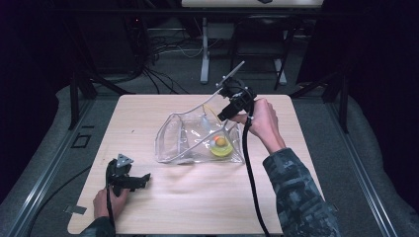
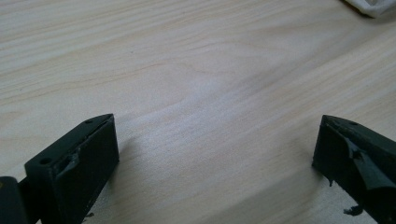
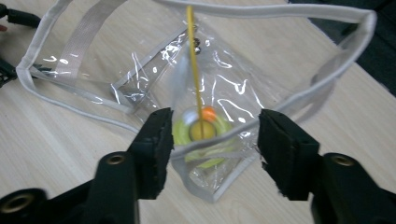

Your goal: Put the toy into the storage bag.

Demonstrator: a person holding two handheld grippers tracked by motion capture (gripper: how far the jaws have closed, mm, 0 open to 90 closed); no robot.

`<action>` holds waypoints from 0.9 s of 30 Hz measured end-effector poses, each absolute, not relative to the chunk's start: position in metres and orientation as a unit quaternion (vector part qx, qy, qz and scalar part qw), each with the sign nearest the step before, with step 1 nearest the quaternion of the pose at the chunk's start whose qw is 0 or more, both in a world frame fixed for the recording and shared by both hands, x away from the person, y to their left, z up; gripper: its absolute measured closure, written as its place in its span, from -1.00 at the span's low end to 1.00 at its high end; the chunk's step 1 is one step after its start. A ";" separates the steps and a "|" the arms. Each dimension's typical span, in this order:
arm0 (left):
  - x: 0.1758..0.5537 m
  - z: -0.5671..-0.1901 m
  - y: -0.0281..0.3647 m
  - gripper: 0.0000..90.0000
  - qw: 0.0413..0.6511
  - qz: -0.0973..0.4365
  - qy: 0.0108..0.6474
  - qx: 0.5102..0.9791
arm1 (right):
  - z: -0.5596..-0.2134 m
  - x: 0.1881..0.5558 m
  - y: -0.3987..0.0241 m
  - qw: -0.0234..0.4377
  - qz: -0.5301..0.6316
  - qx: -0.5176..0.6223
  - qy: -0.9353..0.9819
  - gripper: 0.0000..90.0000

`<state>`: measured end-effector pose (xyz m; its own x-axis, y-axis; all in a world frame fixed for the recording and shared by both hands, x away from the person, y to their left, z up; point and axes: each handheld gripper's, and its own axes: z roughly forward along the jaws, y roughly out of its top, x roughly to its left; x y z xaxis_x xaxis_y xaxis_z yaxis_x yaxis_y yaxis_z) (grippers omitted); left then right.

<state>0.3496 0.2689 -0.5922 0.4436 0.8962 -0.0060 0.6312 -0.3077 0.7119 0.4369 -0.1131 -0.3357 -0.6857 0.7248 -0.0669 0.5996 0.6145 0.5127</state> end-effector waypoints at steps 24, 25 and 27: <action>0.350 -0.592 0.269 -1.00 0.328 0.203 0.488 0.783 | -0.360 0.395 -0.211 0.180 0.280 0.423 0.843 -0.96; 0.350 -0.592 0.269 -1.00 0.328 0.203 0.488 0.783 | -0.364 0.394 -0.215 0.180 0.284 0.425 0.841 -0.96; 0.350 -0.592 0.269 -1.00 0.328 0.203 0.489 0.783 | -0.371 0.391 -0.224 0.175 0.288 0.433 0.836 -0.97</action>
<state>0.3496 0.2686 -0.5921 0.4402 0.8979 -0.0033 0.6316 -0.3071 0.7119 0.3915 -0.2237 -0.3714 -0.5645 0.8243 -0.0428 0.6226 0.4592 0.6337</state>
